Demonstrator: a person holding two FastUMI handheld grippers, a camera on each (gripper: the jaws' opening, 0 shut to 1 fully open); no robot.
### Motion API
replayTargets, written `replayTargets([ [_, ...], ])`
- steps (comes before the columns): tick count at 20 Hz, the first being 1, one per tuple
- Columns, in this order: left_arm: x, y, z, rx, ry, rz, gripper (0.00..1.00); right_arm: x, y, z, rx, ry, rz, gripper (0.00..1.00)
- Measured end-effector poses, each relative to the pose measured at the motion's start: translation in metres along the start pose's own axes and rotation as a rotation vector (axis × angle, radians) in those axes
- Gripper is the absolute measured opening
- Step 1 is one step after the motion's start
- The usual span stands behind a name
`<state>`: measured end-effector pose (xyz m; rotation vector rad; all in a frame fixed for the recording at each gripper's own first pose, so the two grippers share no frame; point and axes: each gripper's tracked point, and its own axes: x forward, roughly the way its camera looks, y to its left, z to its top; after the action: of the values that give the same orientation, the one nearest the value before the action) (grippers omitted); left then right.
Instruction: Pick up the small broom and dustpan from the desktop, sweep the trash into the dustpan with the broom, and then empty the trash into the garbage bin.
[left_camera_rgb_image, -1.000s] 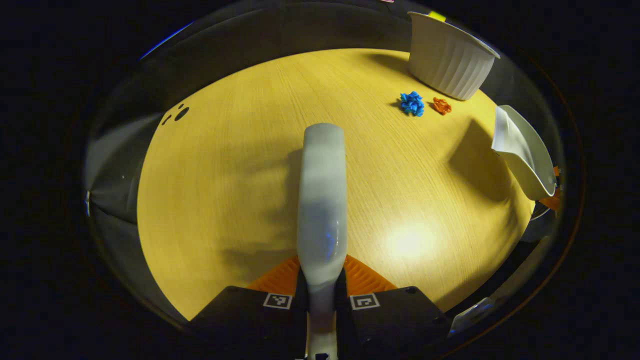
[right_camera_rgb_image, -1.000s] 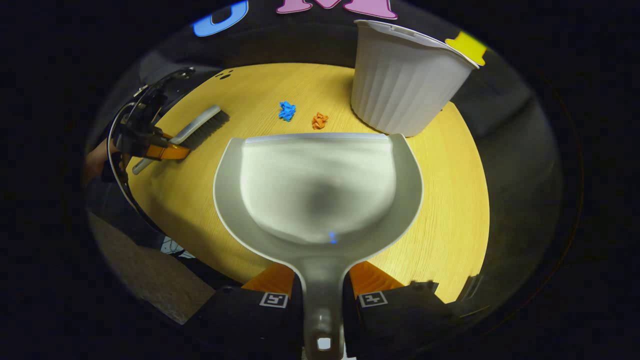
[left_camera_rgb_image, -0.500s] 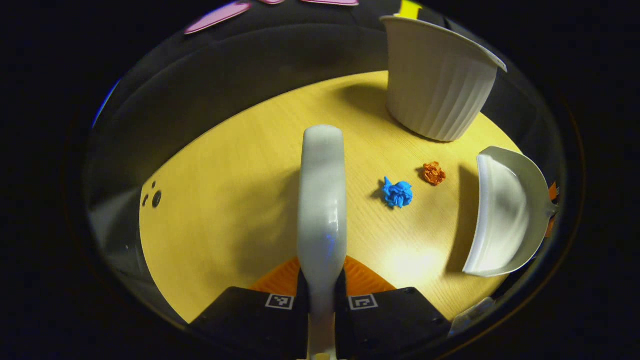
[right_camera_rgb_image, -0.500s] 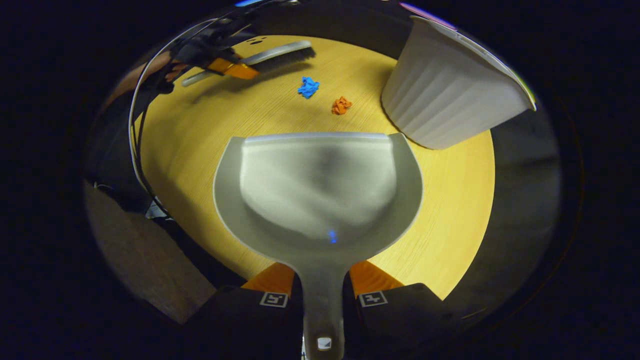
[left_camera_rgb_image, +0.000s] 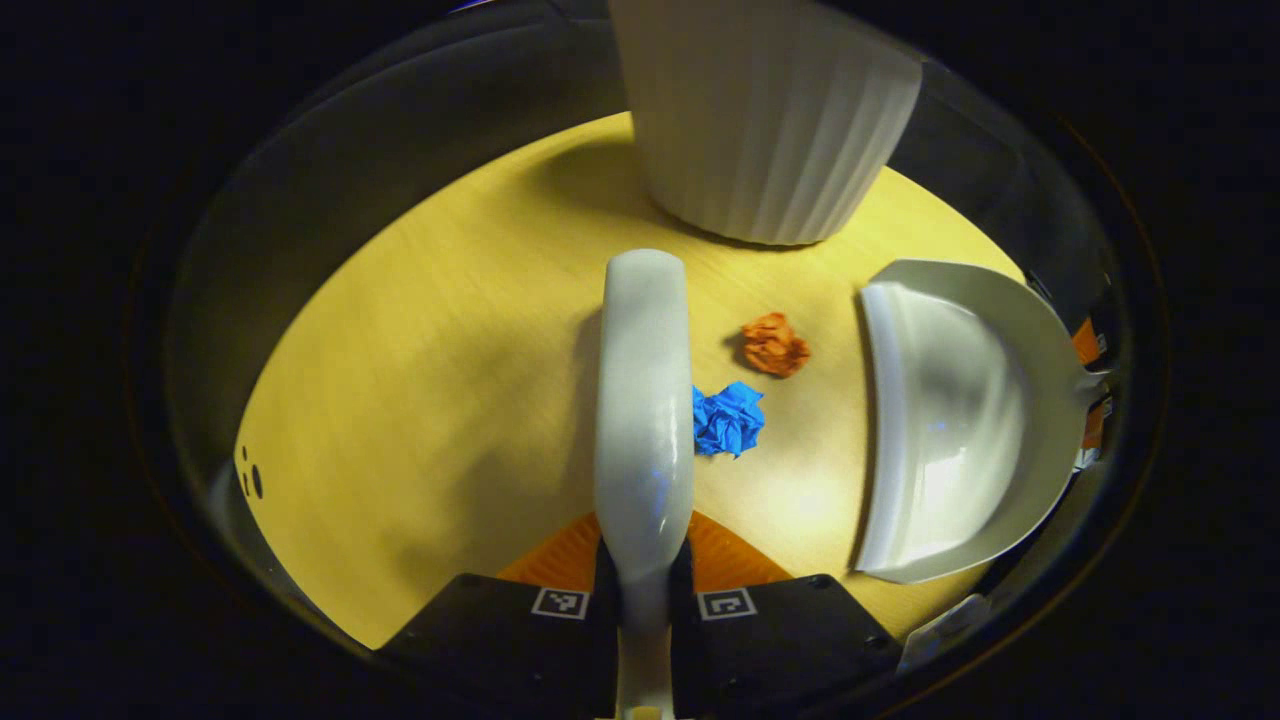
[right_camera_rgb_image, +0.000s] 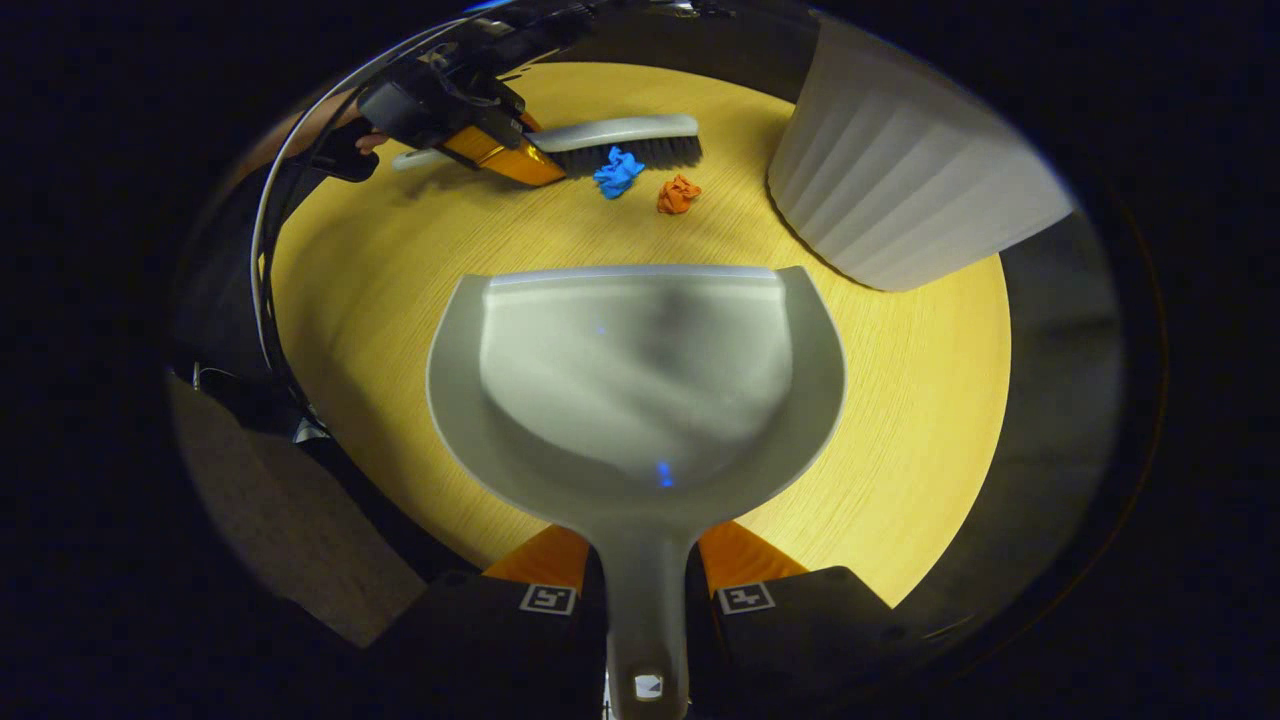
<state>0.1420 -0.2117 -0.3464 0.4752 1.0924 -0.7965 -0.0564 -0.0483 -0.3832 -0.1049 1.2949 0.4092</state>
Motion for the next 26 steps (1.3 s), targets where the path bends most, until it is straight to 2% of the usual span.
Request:
replayTargets([
  [3,-0.009,-0.039,0.004,0.023,0.012,-0.146,0.25,0.003,0.0,-0.001,-0.007,0.001,0.007,0.36],
  [4,-0.013,-0.051,0.003,0.027,0.02,-0.188,0.23,0.001,0.0,0.001,-0.01,-0.01,0.009,0.41],
  [5,-0.017,-0.066,0.001,0.03,0.028,-0.231,0.25,0.002,0.0,-0.003,-0.012,-0.015,0.012,0.36],
  [6,-0.02,-0.079,-0.001,0.029,0.032,-0.27,0.23,0.002,0.0,-0.004,-0.012,-0.019,0.012,0.36],
  [7,-0.026,-0.091,-0.001,0.019,0.031,-0.305,0.23,0.002,0.0,-0.003,-0.007,-0.031,0.013,0.36],
  [8,-0.031,-0.102,-0.002,0.004,0.035,-0.339,0.25,0.003,0.0,-0.002,0.001,-0.045,0.012,0.31],
  [9,-0.037,-0.112,0.0,-0.015,0.037,-0.37,0.25,0.006,0.001,-0.001,0.01,-0.06,0.013,0.41],
  [10,-0.042,-0.12,-0.003,-0.029,0.041,-0.4,0.25,0.007,0.002,-0.001,0.021,-0.077,0.014,0.36],
  [11,-0.048,-0.125,-0.004,-0.041,0.04,-0.407,0.25,0.009,0.003,-0.001,0.037,-0.096,0.012,0.36],
  [12,-0.053,-0.125,-0.006,-0.056,0.036,-0.397,0.25,0.011,0.004,0.0,0.065,-0.119,0.007,0.36],
  [13,-0.06,-0.122,-0.005,-0.07,0.014,-0.37,0.25,0.014,0.009,0.001,0.101,-0.141,0.004,0.31],
  [14,-0.063,-0.121,-0.001,-0.087,-0.023,-0.343,0.25,0.015,0.013,0.003,0.137,-0.164,0.003,0.36],
  [20,-0.114,-0.081,0.0,-0.253,-0.209,-0.148,0.25,0.005,0.012,-0.002,0.252,-0.213,-0.088,0.36],
  [23,-0.115,-0.068,-0.019,-0.265,-0.251,-0.026,0.25,-0.03,0.016,-0.008,0.318,-0.216,-0.154,0.36],
  [24,-0.114,-0.071,-0.027,-0.282,-0.251,-0.004,0.25,-0.048,0.016,-0.008,0.34,-0.227,-0.18,0.36],
  [26,-0.109,-0.082,-0.041,-0.344,-0.256,-0.006,0.25,-0.073,0.015,-0.004,0.396,-0.265,-0.222,0.36],
])
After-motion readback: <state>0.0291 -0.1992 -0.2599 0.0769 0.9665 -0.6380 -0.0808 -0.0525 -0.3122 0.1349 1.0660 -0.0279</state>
